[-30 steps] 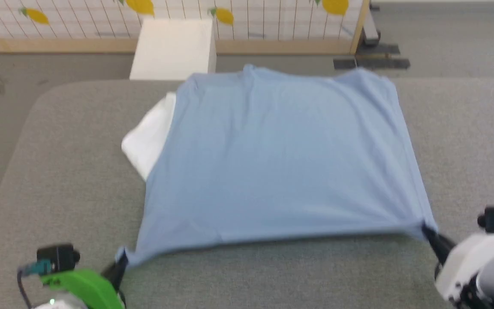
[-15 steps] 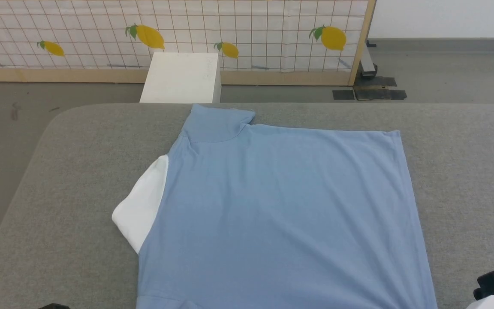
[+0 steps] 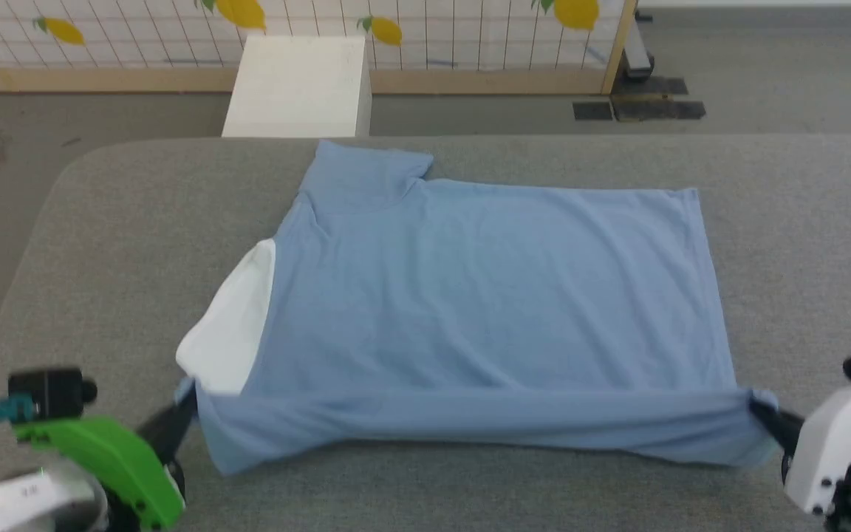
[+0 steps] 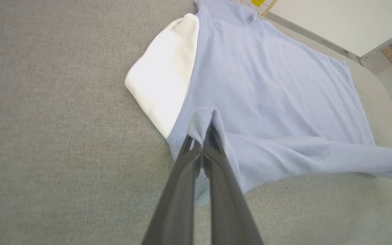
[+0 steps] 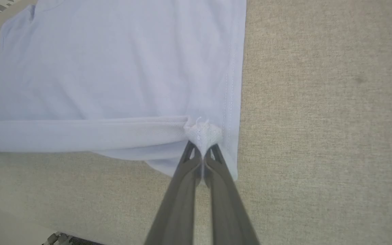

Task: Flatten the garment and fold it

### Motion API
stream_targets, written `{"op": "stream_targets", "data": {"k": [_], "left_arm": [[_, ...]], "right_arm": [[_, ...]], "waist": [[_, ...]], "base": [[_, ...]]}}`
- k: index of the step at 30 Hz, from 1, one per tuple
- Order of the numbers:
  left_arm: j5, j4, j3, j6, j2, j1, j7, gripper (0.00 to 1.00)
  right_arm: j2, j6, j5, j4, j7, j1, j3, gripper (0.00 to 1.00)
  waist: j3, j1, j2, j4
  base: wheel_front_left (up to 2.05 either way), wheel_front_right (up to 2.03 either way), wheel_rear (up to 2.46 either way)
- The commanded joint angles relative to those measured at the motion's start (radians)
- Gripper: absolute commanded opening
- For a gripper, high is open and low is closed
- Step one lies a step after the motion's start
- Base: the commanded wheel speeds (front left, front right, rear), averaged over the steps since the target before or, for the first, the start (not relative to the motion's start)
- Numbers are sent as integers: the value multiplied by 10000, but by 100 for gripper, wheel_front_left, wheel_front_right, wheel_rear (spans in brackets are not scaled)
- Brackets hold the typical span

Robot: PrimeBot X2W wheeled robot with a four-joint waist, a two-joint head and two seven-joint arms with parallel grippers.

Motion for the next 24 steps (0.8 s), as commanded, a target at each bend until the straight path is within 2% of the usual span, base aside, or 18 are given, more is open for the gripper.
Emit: {"op": "stream_targets", "data": {"k": [1,13,18,19,24], "left_arm": [[242,141,57,-147,43,-582,64,0],[1447,2463,-391,-1282,-397,-4090,493,0],[1638,3589,-673,-1713,-760,-4842,594,0],[1683,4201,-839,-1929,-946,-5095,675,0],[1710,4957,-1019,-2151,-1175,-5378,782,0]], "right_arm": [[-39,-17,-97,38,98,-454,-25,0],[162,-17,-1250,1108,961,-2884,57,0],[358,-17,-1789,1625,1286,-3417,166,0],[427,-17,-2129,1940,1455,-3578,291,0],[509,-17,-2310,2252,1648,-3690,436,0]], "waist": [[490,1,35,-68],[2656,1,35,-296],[3190,1,35,-392],[3402,1,35,-409],[3436,1,35,-378]], "base": [[0,0,0],[0,0,0],[0,0,0],[0,0,0],[0,0,0]]}}
